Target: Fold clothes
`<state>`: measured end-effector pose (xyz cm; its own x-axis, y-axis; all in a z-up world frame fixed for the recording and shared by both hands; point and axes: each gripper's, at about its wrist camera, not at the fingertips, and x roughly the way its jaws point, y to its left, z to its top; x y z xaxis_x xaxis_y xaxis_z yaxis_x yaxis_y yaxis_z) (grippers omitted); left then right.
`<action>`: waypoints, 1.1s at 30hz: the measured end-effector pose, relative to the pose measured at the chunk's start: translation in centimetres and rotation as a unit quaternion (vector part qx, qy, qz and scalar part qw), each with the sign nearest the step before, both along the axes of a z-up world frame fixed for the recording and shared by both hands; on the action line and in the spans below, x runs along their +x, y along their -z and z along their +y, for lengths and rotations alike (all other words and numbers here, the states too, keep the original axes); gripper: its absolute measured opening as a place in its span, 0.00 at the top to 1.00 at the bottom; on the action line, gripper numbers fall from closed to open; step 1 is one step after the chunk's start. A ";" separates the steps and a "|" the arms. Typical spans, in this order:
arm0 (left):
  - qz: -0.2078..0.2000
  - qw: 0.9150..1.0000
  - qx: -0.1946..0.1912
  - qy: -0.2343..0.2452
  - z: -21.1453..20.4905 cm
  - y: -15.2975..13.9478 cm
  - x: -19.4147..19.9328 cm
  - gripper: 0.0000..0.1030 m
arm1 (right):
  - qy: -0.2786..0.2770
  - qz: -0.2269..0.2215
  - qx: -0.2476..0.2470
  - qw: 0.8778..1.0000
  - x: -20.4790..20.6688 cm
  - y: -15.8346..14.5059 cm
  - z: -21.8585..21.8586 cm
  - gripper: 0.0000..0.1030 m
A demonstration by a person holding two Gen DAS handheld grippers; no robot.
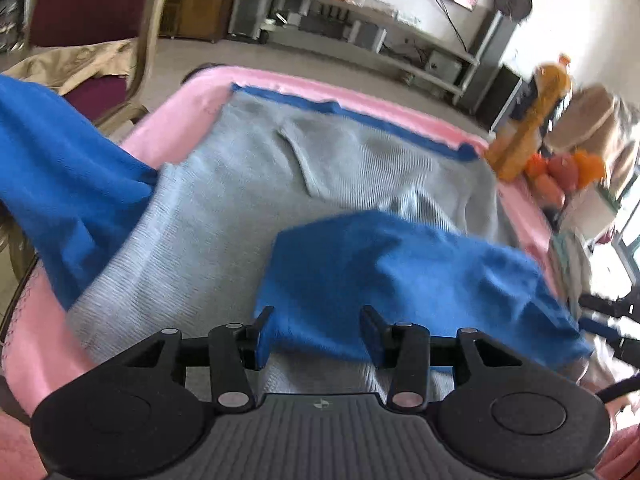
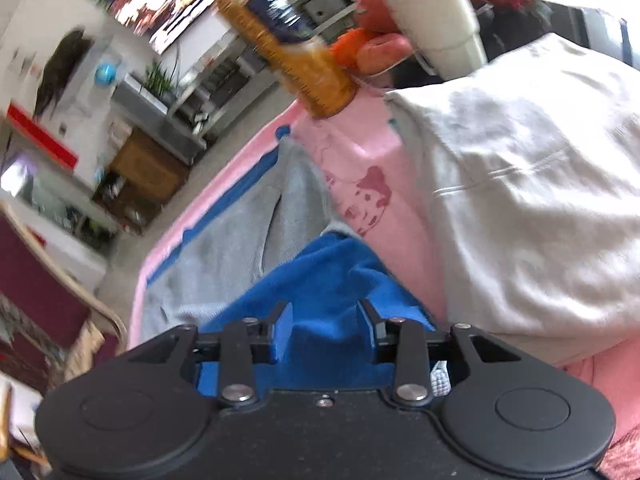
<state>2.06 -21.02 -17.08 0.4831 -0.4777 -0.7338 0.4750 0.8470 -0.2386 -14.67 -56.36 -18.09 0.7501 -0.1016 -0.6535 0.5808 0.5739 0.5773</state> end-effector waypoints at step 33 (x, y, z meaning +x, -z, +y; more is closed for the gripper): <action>-0.053 0.995 0.057 0.058 -3.0 1.1 -2.8 0.45 | -0.173 -0.002 0.030 0.984 4.0 0.7 6.3 0.50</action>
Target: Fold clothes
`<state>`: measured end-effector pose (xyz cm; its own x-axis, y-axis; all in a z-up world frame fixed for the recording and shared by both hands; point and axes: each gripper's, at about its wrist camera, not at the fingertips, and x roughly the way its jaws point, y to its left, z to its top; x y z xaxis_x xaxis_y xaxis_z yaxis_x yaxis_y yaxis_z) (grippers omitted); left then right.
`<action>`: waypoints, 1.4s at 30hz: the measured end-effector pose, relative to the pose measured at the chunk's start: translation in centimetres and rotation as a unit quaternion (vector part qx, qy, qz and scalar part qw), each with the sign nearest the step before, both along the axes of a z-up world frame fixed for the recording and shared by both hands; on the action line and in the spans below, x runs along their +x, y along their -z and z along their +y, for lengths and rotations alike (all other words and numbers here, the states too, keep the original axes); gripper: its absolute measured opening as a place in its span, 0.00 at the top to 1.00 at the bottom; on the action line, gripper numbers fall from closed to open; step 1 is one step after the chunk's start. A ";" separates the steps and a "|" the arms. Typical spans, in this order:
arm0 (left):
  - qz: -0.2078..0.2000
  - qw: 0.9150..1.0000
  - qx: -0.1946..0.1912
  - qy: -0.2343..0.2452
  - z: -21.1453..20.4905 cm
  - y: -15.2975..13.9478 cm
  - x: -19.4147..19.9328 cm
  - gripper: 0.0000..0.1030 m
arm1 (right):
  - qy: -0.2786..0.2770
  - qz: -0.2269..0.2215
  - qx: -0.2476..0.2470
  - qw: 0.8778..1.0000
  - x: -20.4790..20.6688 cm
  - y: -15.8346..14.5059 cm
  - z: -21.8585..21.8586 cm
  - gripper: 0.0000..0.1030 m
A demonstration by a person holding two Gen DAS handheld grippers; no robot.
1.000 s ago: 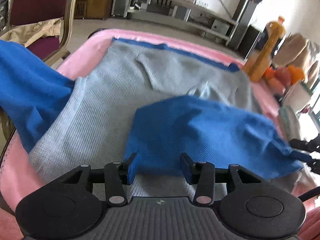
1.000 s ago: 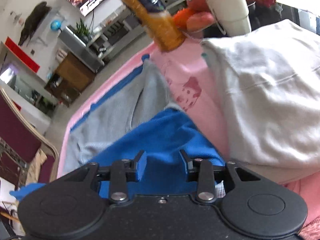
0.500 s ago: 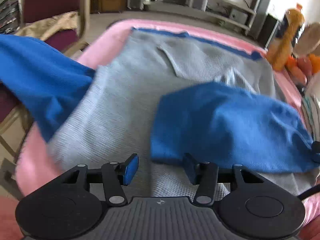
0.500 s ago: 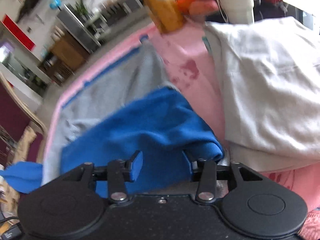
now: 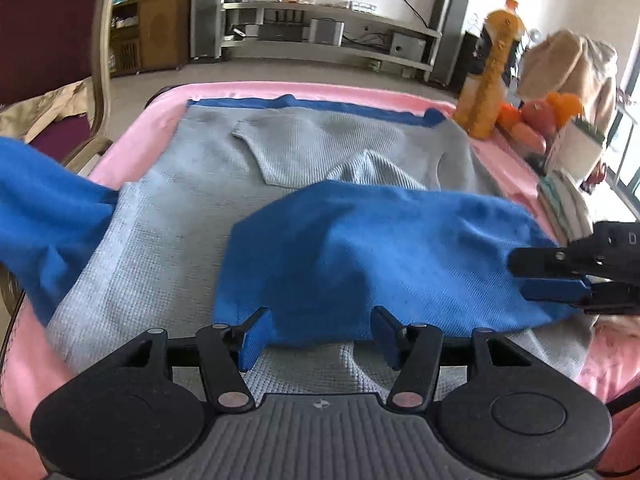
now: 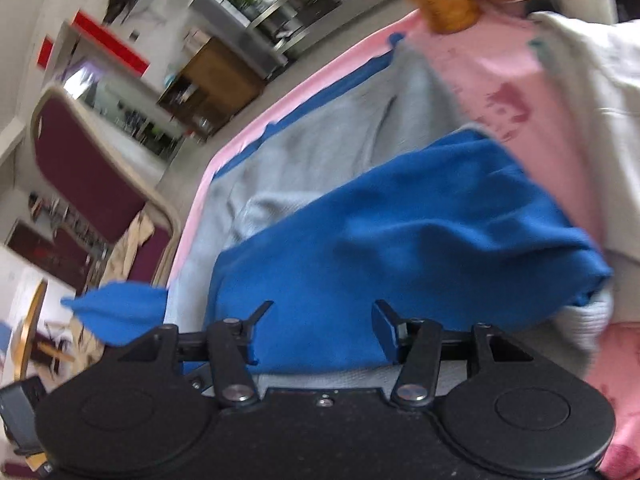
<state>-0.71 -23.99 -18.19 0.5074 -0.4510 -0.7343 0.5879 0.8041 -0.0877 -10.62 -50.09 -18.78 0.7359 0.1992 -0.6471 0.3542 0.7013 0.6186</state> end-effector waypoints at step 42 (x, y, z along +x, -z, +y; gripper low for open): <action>0.037 0.998 -0.042 -0.042 5.9 -5.5 0.5 0.30 | 0.021 0.004 -0.029 0.999 -0.8 -6.5 2.1 0.27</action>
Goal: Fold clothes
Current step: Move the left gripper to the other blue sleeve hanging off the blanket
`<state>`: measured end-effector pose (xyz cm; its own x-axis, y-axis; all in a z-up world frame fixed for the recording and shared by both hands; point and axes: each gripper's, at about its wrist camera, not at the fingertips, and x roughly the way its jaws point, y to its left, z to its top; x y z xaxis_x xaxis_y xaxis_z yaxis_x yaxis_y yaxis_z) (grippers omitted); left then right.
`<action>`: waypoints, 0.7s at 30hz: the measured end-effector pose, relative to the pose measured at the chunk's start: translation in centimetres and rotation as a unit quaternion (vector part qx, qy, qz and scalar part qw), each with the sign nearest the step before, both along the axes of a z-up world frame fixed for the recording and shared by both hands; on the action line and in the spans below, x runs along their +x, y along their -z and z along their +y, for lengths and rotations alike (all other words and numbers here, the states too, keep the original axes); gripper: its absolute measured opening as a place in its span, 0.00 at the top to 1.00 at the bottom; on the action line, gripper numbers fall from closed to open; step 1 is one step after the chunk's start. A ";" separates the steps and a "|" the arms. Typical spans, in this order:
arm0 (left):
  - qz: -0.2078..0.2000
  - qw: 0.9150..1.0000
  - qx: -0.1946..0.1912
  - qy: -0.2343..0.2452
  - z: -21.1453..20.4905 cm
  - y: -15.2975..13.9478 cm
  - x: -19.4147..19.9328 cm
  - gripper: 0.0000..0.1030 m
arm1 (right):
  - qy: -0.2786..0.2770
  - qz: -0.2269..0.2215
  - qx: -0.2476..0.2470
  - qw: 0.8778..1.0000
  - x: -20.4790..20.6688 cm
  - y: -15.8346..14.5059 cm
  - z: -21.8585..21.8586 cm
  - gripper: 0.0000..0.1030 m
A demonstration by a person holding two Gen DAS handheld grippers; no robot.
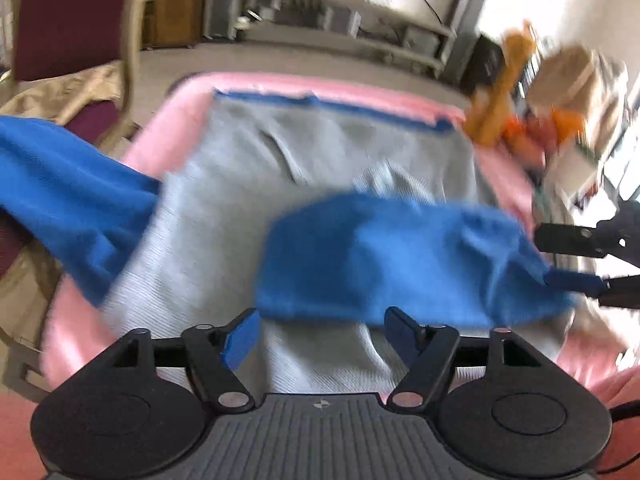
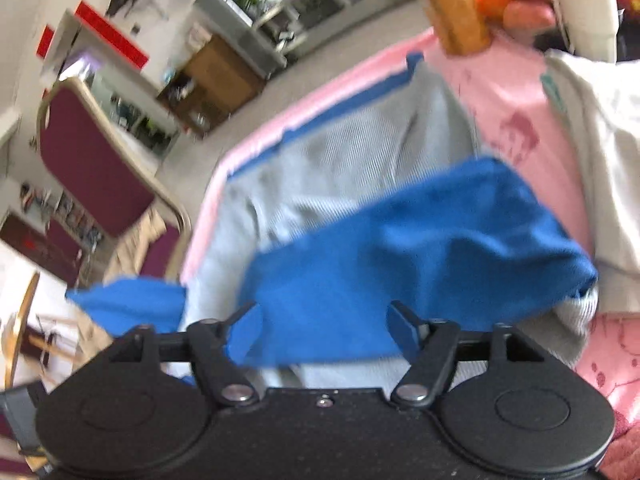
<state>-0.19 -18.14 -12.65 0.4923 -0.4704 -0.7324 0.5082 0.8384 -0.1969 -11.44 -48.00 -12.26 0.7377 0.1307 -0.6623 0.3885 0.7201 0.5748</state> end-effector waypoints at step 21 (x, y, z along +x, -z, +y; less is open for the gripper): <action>-0.017 0.934 -0.172 -0.312 23.3 -4.2 7.8 0.31 | -0.031 -0.056 -0.043 0.997 8.3 -6.4 11.4 0.16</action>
